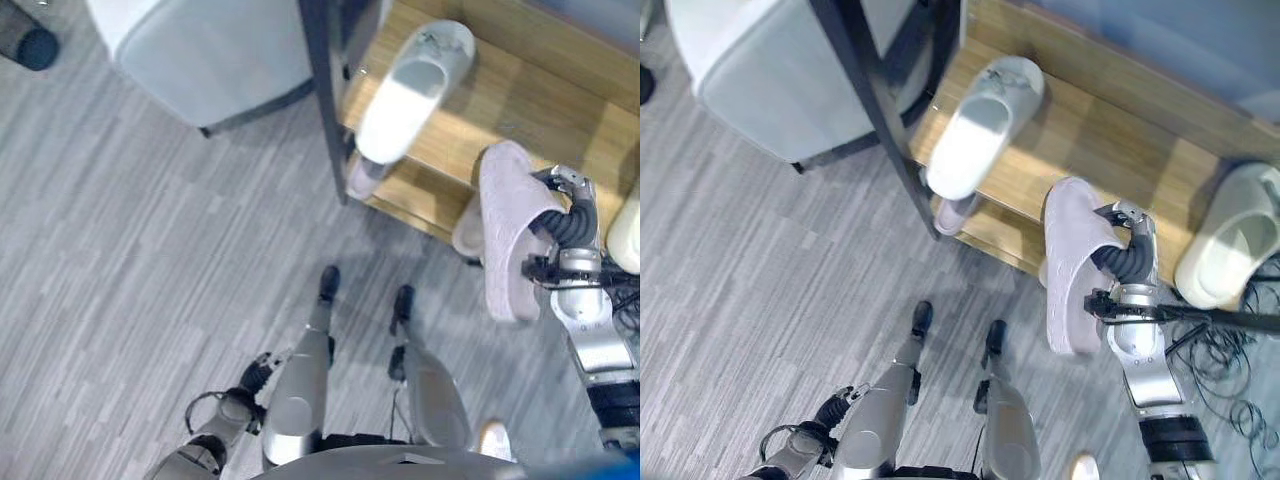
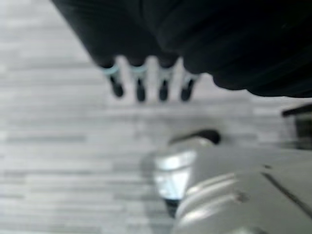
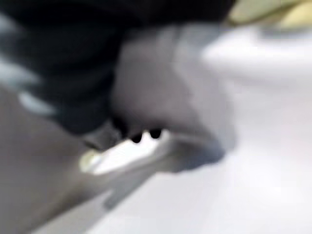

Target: Arrange the slippers neatly on the shoe rack.

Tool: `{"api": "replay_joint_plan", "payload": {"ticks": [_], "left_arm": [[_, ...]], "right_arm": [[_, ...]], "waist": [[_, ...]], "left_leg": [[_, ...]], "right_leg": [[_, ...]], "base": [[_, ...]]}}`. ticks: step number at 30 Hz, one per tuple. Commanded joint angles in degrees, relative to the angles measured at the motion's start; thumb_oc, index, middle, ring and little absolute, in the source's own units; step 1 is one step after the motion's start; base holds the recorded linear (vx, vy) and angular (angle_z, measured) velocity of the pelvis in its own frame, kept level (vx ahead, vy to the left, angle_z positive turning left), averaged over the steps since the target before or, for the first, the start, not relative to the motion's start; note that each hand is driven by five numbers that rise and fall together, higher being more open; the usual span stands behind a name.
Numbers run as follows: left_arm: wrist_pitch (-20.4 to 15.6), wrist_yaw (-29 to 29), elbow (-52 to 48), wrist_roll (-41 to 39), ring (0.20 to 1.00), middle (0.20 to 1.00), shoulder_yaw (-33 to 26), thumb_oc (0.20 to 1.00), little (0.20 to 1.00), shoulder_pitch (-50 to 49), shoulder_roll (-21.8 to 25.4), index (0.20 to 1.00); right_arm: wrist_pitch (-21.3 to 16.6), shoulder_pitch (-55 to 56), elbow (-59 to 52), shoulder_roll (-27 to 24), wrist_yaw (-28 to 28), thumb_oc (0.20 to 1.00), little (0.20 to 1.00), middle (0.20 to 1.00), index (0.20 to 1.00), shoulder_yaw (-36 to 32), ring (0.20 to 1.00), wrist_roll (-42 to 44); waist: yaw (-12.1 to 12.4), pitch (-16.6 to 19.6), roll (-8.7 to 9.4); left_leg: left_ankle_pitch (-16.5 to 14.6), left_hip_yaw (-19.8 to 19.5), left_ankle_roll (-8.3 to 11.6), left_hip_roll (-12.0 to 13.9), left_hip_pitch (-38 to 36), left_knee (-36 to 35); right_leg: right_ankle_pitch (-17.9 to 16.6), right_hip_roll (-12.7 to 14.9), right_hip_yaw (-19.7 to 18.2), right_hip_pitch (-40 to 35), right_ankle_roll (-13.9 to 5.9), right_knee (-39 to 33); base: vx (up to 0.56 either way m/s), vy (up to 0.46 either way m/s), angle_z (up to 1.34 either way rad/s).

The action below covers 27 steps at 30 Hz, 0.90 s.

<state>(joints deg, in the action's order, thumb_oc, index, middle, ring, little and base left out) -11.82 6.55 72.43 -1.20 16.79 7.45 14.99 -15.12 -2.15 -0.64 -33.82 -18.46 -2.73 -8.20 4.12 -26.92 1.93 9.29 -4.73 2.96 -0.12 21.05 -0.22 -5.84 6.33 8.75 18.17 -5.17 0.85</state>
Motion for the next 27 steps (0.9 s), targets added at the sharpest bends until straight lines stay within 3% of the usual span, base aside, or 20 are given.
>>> {"api": "replay_joint_plan", "payload": {"ticks": [1,4,7,11,12,13,16,18,23,27], "left_arm": [[0.7,-0.2,4.3,2.1,1.000,1.000,-4.4,1.000,1.000,-3.0,-0.7,1.000],[0.6,0.3,4.5,-1.0,1.000,1.000,-9.2,1.000,1.000,-3.2,2.5,1.000],[-0.6,1.7,1.9,0.0,1.000,1.000,-5.7,1.000,1.000,-1.8,3.5,1.000],[-0.9,2.1,0.6,0.9,1.000,1.000,-0.5,1.000,1.000,0.7,3.0,1.000],[-0.8,2.0,0.7,1.3,1.000,1.000,1.2,1.000,1.000,0.7,3.1,1.000],[-0.8,2.2,0.7,1.0,1.000,1.000,1.5,1.000,1.000,0.0,3.5,1.000],[-0.8,2.7,0.7,1.2,1.000,1.000,1.6,1.000,1.000,-0.5,4.2,1.000],[-3.2,4.4,-1.7,0.6,1.000,1.000,4.3,1.000,1.000,-0.7,4.9,1.000],[-5.9,9.1,-6.8,-0.5,1.000,1.000,7.9,1.000,1.000,-1.3,7.0,1.000],[-7.5,10.8,-12.3,-3.5,1.000,1.000,11.2,1.000,1.000,-2.2,9.5,1.000]], "right_arm": [[-3.2,2.4,-4.7,-4.1,3.9,0.200,0.200,0.200,0.200,-2.4,0.200,-2.4],[-3.6,5.8,-3.0,-3.0,6.6,0.200,0.200,0.200,0.200,-1.6,0.200,1.9],[-3.5,1.2,1.3,-4.6,5.6,0.200,0.200,0.200,0.200,2.8,0.200,1.7],[-2.8,-9.3,9.9,-6.2,4.1,0.200,0.200,0.200,0.200,11.1,0.200,1.5],[-3.0,-16.1,12.3,-7.3,2.8,0.200,0.200,0.200,0.200,13.9,0.200,2.9],[-3.5,-16.8,12.1,-7.9,3.6,0.200,0.200,0.200,0.200,14.5,0.200,4.2],[-4.0,-21.3,13.0,-11.1,3.9,0.200,0.200,0.200,0.200,17.0,0.200,4.3],[-5.0,-32.1,17.4,-15.4,0.7,0.200,0.200,0.200,0.200,20.1,0.200,6.1],[-6.1,-40.0,20.5,-15.5,-4.5,0.200,0.200,0.200,0.200,20.0,0.200,10.4],[-4.6,-52.2,26.0,-16.8,-9.4,0.200,0.200,0.200,0.200,23.0,0.200,12.8]], "waist": [[0.3,-0.2,0.86],[-1.0,-1.6,0.41],[-1.6,-2.9,-0.51],[-1.8,-2.9,-2.38],[-1.4,-2.9,-3.37],[-1.3,-2.9,-3.70],[-0.6,-2.9,-4.42],[1.1,-2.9,-5.85],[2.7,-2.9,-6.60],[4.0,-2.9,-7.38]], "left_leg": [[-11.2,-2.4,-1.34,-1.2,5.2,13.2],[-11.3,-1.6,-1.11,-0.6,7.3,15.0],[-11.2,-1.6,-1.10,-0.7,10.6,16.9],[-11.7,-1.8,-1.26,-1.1,21.0,23.4],[-13.5,-2.1,-1.57,-1.5,27.6,29.5],[-16.2,-2.3,-1.57,-1.8,29.5,33.0],[-18.0,-2.3,-1.90,-2.2,35.5,39.2],[-21.5,-2.8,-2.38,-2.9,46.3,51.1],[-24.8,-2.5,-2.69,-4.5,55.9,62.0],[-29.8,-2.4,-3.24,-5.6,66.6,76.4]], "right_leg": [[9.3,2.3,-2.2,0.5,-2.18,10.8],[9.8,2.3,-2.7,3.4,-1.97,13.4],[10.9,2.5,-2.9,7.5,-1.52,17.1],[13.3,3.1,-3.5,18.2,-0.78,26.1],[15.8,3.4,-4.2,25.0,-0.25,32.9],[18.1,3.6,-4.8,27.3,-0.38,37.0],[19.7,3.9,-5.5,33.4,0.02,43.3],[24.0,4.4,-7.2,44.6,1.14,55.4],[29.0,4.9,-8.3,53.7,2.84,67.5],[33.8,5.8,-9.9,64.0,3.94,82.7]], "base": [[-0.06,0.015,-0.26],[-0.11,0.024,-0.15],[-0.11,0.017,-0.18],[-0.11,0.018,0.07],[-0.04,0.017,0.23],[0.00,0.000,0.00],[-0.02,-0.003,0.12],[-0.01,-0.028,0.21],[0.04,-0.042,0.14],[0.11,-0.012,0.13]]}}
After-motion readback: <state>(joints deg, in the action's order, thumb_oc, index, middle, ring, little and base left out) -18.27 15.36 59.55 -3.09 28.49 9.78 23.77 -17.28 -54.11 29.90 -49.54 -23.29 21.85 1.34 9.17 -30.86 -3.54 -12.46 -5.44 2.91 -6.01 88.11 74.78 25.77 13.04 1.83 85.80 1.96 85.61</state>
